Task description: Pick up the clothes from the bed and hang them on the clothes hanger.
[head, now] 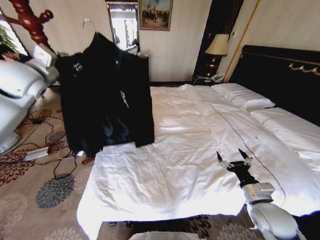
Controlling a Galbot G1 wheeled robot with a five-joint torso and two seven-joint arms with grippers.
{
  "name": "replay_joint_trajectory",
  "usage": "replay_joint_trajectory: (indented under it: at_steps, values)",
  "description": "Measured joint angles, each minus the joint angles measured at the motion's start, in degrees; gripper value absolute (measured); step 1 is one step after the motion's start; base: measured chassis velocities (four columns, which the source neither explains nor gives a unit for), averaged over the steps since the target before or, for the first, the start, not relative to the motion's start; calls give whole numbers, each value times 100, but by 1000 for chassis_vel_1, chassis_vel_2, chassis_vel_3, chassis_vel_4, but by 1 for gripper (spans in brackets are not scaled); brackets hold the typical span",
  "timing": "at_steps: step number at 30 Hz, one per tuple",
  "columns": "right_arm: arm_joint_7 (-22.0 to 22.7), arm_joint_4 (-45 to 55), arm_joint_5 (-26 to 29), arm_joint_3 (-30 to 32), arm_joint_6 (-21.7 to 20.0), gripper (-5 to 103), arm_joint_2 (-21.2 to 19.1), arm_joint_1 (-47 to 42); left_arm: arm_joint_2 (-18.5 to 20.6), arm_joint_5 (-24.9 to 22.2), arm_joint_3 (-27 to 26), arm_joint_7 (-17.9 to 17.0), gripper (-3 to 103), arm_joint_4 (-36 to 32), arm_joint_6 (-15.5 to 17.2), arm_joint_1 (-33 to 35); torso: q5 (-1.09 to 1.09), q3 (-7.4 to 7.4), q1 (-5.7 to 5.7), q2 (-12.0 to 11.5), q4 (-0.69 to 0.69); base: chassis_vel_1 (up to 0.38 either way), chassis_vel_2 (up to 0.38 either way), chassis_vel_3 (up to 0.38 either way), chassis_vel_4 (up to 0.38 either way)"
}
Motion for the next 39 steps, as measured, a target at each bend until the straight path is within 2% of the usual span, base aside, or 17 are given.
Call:
replay_joint_trajectory:
  at_steps: [5,7,10,13,24,39]
  values:
    - [0,0,0,0,0,100,0,0,-267,430,197,6,23,276,32,-327,0,0,0,0,0,0,0,0,0]
    - [0,0,0,0,0,100,0,0,-413,707,257,-4,23,437,116,-450,1,0,0,0,-1,0,0,0,0]
    - [0,0,0,0,0,100,0,0,-529,878,315,-48,23,596,232,-532,0,0,0,0,0,0,0,0,0]
    - [0,0,0,0,0,100,0,0,-664,1294,334,-92,23,861,286,-586,-1,0,0,0,0,0,0,0,0]
    - [0,0,0,0,0,100,0,0,-721,1568,307,-339,23,1179,730,-654,0,-1,-1,0,0,0,0,0,0]
    - [0,0,0,0,0,100,0,0,-756,1988,263,-474,23,1591,922,-449,0,0,-1,0,-1,0,0,0,0]
